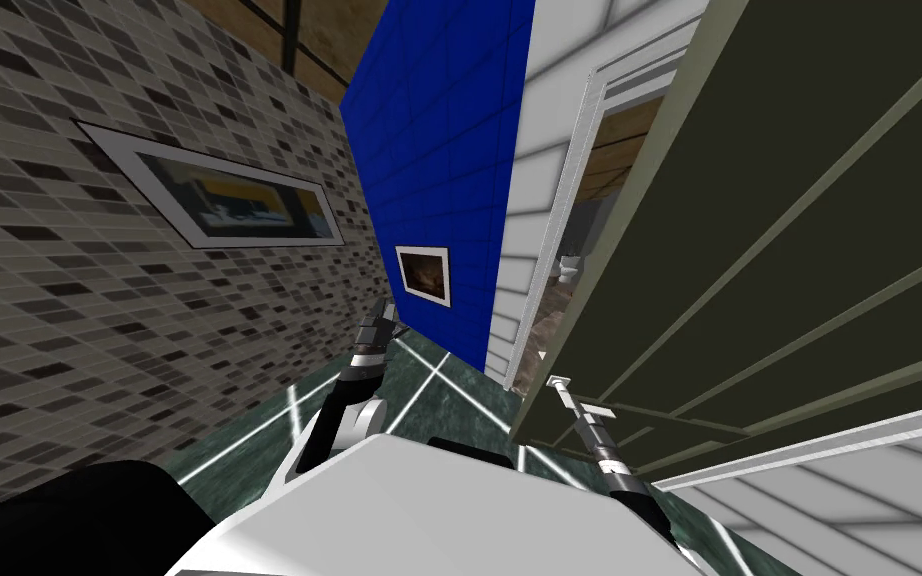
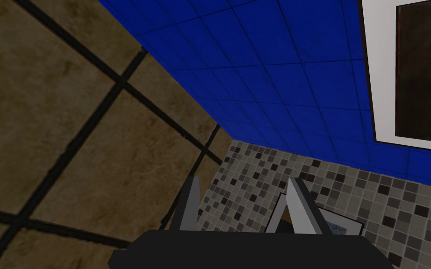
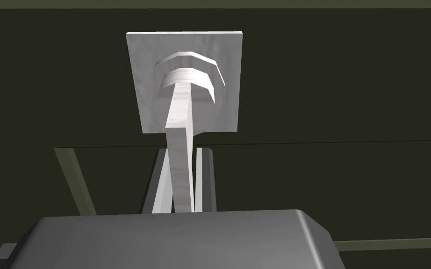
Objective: Pull the door open
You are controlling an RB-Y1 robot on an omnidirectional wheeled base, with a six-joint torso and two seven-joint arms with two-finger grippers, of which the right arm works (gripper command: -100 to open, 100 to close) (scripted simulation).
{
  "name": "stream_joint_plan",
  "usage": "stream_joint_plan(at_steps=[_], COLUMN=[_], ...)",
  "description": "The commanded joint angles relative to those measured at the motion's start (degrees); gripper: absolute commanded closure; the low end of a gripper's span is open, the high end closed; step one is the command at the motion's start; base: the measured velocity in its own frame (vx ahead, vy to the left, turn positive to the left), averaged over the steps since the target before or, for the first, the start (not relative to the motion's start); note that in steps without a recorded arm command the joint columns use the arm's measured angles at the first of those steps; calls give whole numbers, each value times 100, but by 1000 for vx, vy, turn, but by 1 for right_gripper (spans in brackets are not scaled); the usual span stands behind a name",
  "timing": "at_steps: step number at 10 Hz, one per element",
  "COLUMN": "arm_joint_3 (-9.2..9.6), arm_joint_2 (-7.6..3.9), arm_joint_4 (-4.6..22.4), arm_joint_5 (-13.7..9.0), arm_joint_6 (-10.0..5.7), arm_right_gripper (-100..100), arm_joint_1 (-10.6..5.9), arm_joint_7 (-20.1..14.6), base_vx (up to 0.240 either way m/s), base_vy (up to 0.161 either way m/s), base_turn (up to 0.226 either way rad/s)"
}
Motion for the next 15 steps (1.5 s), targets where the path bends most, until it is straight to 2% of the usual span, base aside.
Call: stream_joint_plan(at_steps=[1,2,3,5,6,7,11,12,13,15], arm_joint_3=[31,31,61,82,82,103,147,155,166,164], arm_joint_2=[-77,-77,-149,-201,-201,-252,-361,-319,-330,-352], arm_joint_4=[42,42,81,109,109,137,196,160,224,277], arm_joint_5=[28,28,55,75,75,94,134,136,151,158], arm_joint_6=[-213,-213,-415,-561,-561,-703,-1005,-928,-1025,-1109], arm_right_gripper=[100,100,100,100,100,100,100,100,100,100], arm_joint_1=[126,126,245,331,331,416,594,565,589,609], arm_joint_7=[-72,-72,-141,-190,-190,-238,-341,-316,-332,-346], base_vx=[-143,-151,-149,-158,-106,-96,-121,-56,-134,-216], base_vy=[-65,-72,-40,-56,-38,-44,-43,-23,-33,-67], base_turn=[162,119,140,115,25,92,93,26,195,185])
